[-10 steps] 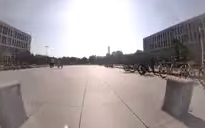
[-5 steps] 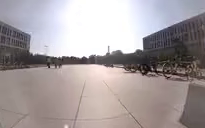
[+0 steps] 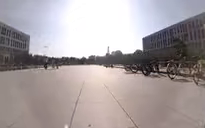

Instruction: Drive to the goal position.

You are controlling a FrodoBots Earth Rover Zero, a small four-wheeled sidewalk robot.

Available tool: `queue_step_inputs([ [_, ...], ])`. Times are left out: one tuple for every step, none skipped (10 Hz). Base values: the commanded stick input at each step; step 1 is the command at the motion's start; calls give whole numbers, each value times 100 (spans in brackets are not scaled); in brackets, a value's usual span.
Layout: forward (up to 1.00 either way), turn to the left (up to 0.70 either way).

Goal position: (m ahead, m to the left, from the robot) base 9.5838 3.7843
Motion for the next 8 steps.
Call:
queue_step_inputs([
  [70,0],
  [70,0],
  [70,0],
  [70,0],
  [76,0],
  [85,0],
  [85,0],
  [85,0],
])
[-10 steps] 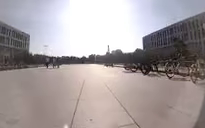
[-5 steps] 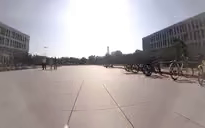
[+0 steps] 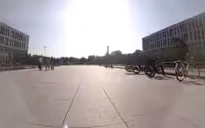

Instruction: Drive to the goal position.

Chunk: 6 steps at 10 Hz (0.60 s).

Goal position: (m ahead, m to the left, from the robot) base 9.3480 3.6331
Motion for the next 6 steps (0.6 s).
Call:
queue_step_inputs([
  [85,0],
  [85,0],
  [85,0],
  [85,0],
  [85,0],
  [85,0],
])
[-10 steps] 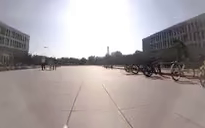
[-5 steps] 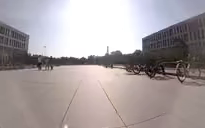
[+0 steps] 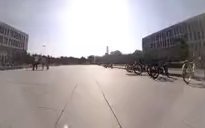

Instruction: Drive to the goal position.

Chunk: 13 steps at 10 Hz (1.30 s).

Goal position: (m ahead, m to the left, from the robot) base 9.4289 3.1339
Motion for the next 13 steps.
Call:
queue_step_inputs([
  [85,0],
  [85,0],
  [85,0],
  [92,0],
  [100,0],
  [100,0],
  [100,0],
  [100,0],
  [100,0],
  [100,0],
  [100,0],
  [100,0],
  [100,0],
])
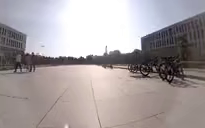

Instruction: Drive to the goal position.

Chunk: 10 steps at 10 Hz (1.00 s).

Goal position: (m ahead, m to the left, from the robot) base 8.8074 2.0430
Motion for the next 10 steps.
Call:
queue_step_inputs([
  [100,0],
  [100,0],
  [100,0],
  [100,0],
  [100,0],
  [100,0],
  [100,0],
  [100,0],
  [100,0],
  [100,25],
])
